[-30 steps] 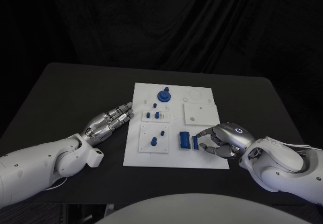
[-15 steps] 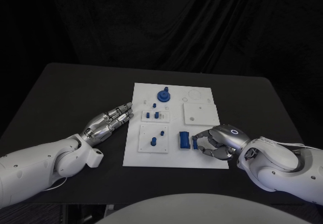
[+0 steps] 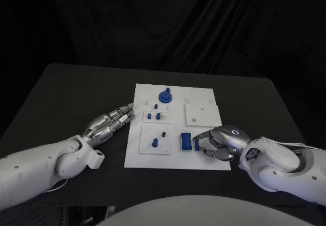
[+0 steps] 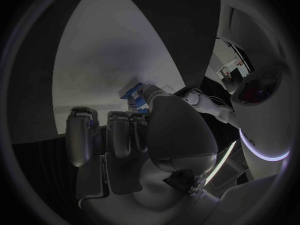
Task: Assemble the parts on the task board
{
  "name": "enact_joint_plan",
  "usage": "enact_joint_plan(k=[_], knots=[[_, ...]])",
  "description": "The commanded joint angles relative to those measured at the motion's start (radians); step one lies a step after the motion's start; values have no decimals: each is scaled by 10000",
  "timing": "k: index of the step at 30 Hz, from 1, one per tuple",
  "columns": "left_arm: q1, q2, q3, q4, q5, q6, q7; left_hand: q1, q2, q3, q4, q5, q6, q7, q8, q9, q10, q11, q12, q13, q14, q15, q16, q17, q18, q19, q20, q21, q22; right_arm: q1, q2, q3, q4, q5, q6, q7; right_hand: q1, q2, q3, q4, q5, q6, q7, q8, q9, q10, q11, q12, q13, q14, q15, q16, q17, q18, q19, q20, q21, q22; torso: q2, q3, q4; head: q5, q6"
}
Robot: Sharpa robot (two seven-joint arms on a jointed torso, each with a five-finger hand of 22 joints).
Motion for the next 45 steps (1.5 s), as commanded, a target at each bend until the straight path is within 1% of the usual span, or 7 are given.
enact_joint_plan(k=[1,17,21,30,38,39,45], knots=[[-109,28,-71,-12,-25,-165,178,-62,4,58,-25,42,81,-1,65,19,33,68,18,11,-22,8,-67,-14,145,13,36,-22,-14,-47,-36,-56,-113,21,157,-235,99,-3,64,19,-96,-32,104,-2,-26,1058,26,53,2633,841,-16,-37,1748,114,514,-58,-36,2274,-2,1,3,19,1],[-103,-39,-69,417,-24,-779,466,-9,-76,22,18,94,201,-294,73,26,14,31,7,-2,-22,-344,-67,-14,288,6,-178,-28,-21,512,-397,-49,206,344,-3562,1700,297,200,349,451,-1999,2067,402,1034,692,-775,359,-1869,523,-107,300,-1722,-1383,694,-877,251,-2734,1338,-240,18,-9,43,1],[-85,-278,-68,905,-24,-1139,690,19,-104,-16,100,104,186,-523,63,20,-75,-45,-16,-30,-22,-533,-67,-14,330,-3,-318,-35,-28,853,-278,-49,78,1206,-4241,2499,-18,238,317,456,-2772,2058,673,936,851,-4650,864,-5441,-2739,-3505,873,-5716,-6452,1564,-4409,735,-8906,-1036,-370,35,12,59,1],[-74,-541,-68,1603,-24,-1986,1600,207,-186,-70,366,262,473,-686,90,40,-8,-327,-6,-20,-22,-974,-67,-14,374,-3,-723,-35,-28,1040,-88,-52,-212,3162,-3733,3730,-902,311,-669,414,-3611,-517,576,-86,694,-10983,2107,-9762,-7674,-9377,2361,-11719,-10362,1285,-9002,2384,-14127,-6093,-821,79,-43,112,1],[-79,-336,-69,1515,-24,-2298,1960,324,-277,-221,601,244,-1260,-2091,-129,-169,-185,-708,-48,-63,-22,-1194,-67,-14,333,-3,-981,-35,-28,862,-27,-53,-402,4330,-2790,4220,-875,-222,-1539,597,-3690,-5275,-543,-525,-549,-14537,1338,-13547,-11546,-14689,1738,-15416,-13074,628,-14353,2567,-14578,-11981,-884,115,-110,310,1],[-84,-356,-69,1528,-22,-1870,-404,-4166,-1042,316,-293,-1236,-2234,-1552,-281,-326,-249,-1001,-66,-82,-22,-1519,-67,-14,-76,-3,-1938,-35,-28,921,-46,-48,-375,3378,-3346,3610,-4576,245,-1810,-303,-4403,-6031,-474,-847,-930,-14650,1106,-14038,-11842,-14689,949,-15416,-13074,-158,-14671,1730,-14715,-12245,-860,96,-84,278,0],[-58,-277,42,1562,117,-2290,-493,-6031,-1354,535,-626,-1853,-2234,-1344,-281,-326,-249,-1001,-66,-82,-22,-1519,-67,-14,-87,-3,-1938,-35,-28,901,67,27,-468,3799,-3329,3746,-6141,322,-2569,-677,-4753,-6432,-474,-847,-930,-14650,395,-14442,-12192,-14689,949,-15416,-13074,-158,-14671,1383,-14715,-13074,-909,175,-142,310,212]])
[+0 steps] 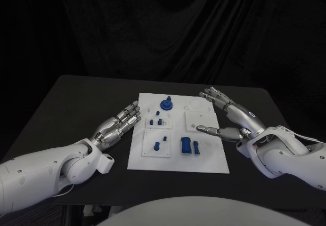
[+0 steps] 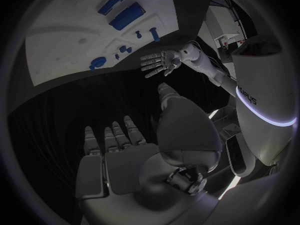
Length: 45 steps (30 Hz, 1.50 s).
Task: Assemble the parts on the task board
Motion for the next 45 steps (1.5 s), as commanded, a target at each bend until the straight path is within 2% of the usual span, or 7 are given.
enact_joint_plan(k=[1,2,6,7,20,22,45], knots=[[35,94,97,59,177,-491,-50,-3827,-649,451,-755,-1263,-478,417,-106,-73,0,-178,-66,-20,-4,-175,-67,-10,-469,-3,-422,-33,-8,-9,86,60,-75,426,-22,140,-3150,338,-555,-770,-637,-697,28,-182,-165,-49,-431,-543,-397,5,-345,-34,-9,-459,-132,-716,-104,-750,-53,87,-62,30,200],[50,140,161,79,258,-736,-103,-4261,-722,510,-832,-1406,-478,469,-106,-73,0,-178,-66,-20,-4,-175,-67,-10,-497,-3,-422,-33,-8,-21,151,104,-129,670,-12,218,-3523,1061,-555,-851,-714,-776,28,-182,-165,-49,-431,-607,-443,5,-345,-34,-9,-459,-132,-800,-104,-750,-81,133,-95,49,322],[96,279,355,137,501,-1471,-260,-5266,-893,638,-1017,-1735,-478,578,-106,-73,0,-178,-66,-20,-4,-175,-67,-10,-554,-3,-422,-33,-8,-55,348,236,-292,1406,17,456,-4341,1061,-555,-1056,-879,-956,28,-182,-165,-49,-431,-752,-1242,5,-345,-34,-9,-459,-132,-986,-104,-750,-166,270,-194,103,690],[112,327,422,157,585,-1726,-314,-5547,-941,664,-1084,-1830,-478,1300,-106,-73,0,-178,-66,-20,-4,-175,-67,-10,-1299,-3,-422,-33,-8,-67,416,282,-348,1661,28,538,-4570,1061,-555,-1118,-927,-1010,28,-182,-165,-49,-431,-789,-1242,5,-345,-34,-9,-459,-132,-1039,-104,-750,-196,318,-229,123,818],[379,1136,1549,497,1998,-6010,-1230,-8240,-2037,1412,-1629,-2720,-478,1300,-106,-73,0,-178,-66,-20,-4,-175,-67,-10,-1299,-3,-422,-33,-8,-266,1569,1058,-1304,5982,200,1930,-6791,1061,-555,-1653,-2005,-1467,28,-182,-165,-49,-431,-1706,-1242,5,-345,-34,-9,-459,-132,-1506,-104,-750,-578,935,-678,370,2478],[411,1233,1685,538,2168,-6524,-1340,-8502,-2037,1412,-2362,-2804,-478,1300,-106,-73,0,-178,-66,-20,-4,-175,-67,-10,-1299,-3,-422,-33,-8,-295,1737,1170,-1442,6610,225,2132,-7006,1061,-555,-1685,-2005,-2180,28,-182,-165,-49,-431,-1706,-1242,5,-345,-34,-9,-459,-132,-2245,-104,-750,-599,971,-704,384,2573],[500,1502,2059,651,2638,-7948,-1645,-10668,-2037,1412,-2362,-3957,-478,1300,-106,-73,0,-178,-66,-20,-4,-175,-67,-10,-1299,-3,-422,-33,-8,-606,3534,2379,-2931,13340,494,4301,-9006,1061,-555,-2424,-2005,-2180,28,-182,-165,-49,-431,-1706,-1242,5,-345,-34,-9,-459,-132,-2245,-104,-750,-616,998,-724,395,2646]])
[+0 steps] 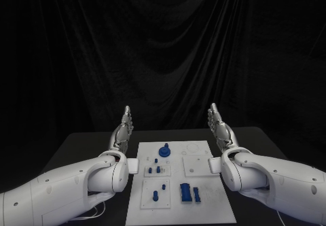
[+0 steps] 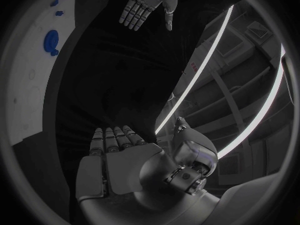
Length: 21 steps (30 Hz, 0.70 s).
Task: Assemble the parts on the task board
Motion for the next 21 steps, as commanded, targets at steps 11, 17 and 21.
enact_joint_plan(k=[11,17,21], knots=[[30,18,15,29,113,-244,37,-1903,-14,-5,-67,-187,-3,70,-48,-15,-21,-56,-66,-16,14,-53,-67,-13,-134,-6,-72,-34,-14,-47,137,97,-135,1766,160,772,-1249,8,-2,-80,-68,-83,-10,-66,-14,16,-53,-35,-12,-12,-61,-35,-12,-156,-3,-50,-63,-10,-1,2,-2,-2,-1],[30,18,15,29,113,-244,37,-1903,-14,-5,-67,-187,-3,70,-48,-15,-21,-56,-66,-16,14,-53,-67,-13,-134,-6,-72,-34,-14,-47,137,97,-135,1766,160,772,-1249,8,-2,-80,-68,-83,-10,-66,-14,16,-53,-35,-12,-12,-61,-35,-12,-156,-3,-50,-63,-10,-1,2,-2,-2,-1],[30,18,15,29,113,-244,37,-1903,-14,-5,-67,-187,-3,70,-48,-15,-21,-56,-66,-16,14,-53,-67,-13,-134,-6,-72,-34,-14,-47,137,97,-135,1766,160,772,-1249,8,-2,-80,-68,-83,-10,-66,-14,16,-53,-35,-12,-12,-61,-35,-12,-156,-3,-50,-63,-10,-1,2,-2,-2,-1]])
